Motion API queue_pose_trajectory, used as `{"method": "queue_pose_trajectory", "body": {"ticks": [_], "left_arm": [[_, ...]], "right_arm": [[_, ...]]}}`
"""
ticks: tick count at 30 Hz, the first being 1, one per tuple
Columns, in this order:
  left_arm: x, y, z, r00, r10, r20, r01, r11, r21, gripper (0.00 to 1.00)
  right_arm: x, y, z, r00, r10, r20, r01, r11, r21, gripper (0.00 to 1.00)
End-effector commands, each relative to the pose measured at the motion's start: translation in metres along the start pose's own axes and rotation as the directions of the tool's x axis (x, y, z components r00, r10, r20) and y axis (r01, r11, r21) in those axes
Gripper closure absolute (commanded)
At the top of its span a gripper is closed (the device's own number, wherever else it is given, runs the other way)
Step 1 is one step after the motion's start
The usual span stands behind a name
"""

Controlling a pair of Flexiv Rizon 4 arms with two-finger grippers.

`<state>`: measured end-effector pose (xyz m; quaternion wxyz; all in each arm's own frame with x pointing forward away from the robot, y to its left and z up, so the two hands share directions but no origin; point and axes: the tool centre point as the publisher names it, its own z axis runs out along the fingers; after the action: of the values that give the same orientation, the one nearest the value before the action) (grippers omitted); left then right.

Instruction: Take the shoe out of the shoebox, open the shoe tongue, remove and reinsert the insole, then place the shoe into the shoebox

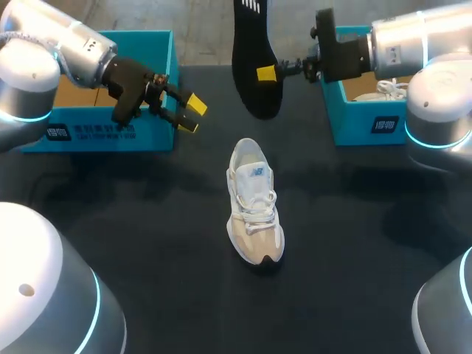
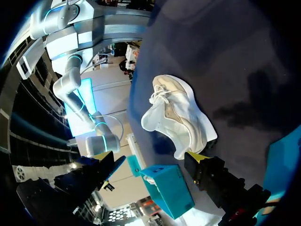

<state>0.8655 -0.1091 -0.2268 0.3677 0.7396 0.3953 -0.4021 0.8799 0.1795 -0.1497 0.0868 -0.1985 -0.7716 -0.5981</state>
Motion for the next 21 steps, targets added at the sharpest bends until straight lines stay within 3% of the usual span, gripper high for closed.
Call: {"method": "queue_pose_trajectory", "body": {"ticks": [1, 13, 21], "left_arm": [[0.001, -0.005, 0.004, 1.000, -0.003, -0.029, 0.002, 1.000, -0.028, 0.00], [0.016, -0.007, 0.014, 0.997, -0.046, -0.064, 0.043, 0.998, -0.046, 0.00], [0.022, -0.008, 0.013, 0.996, -0.082, -0.046, 0.078, 0.994, -0.074, 0.00]], "right_arm": [[-0.011, -0.012, 0.009, 1.000, 0.010, -0.025, -0.010, 1.000, 0.006, 1.00], [-0.015, -0.058, 0.025, 0.992, 0.097, -0.083, -0.093, 0.994, 0.054, 1.00], [-0.017, -0.071, 0.032, 0.985, 0.136, -0.107, -0.133, 0.991, 0.027, 1.00]]}}
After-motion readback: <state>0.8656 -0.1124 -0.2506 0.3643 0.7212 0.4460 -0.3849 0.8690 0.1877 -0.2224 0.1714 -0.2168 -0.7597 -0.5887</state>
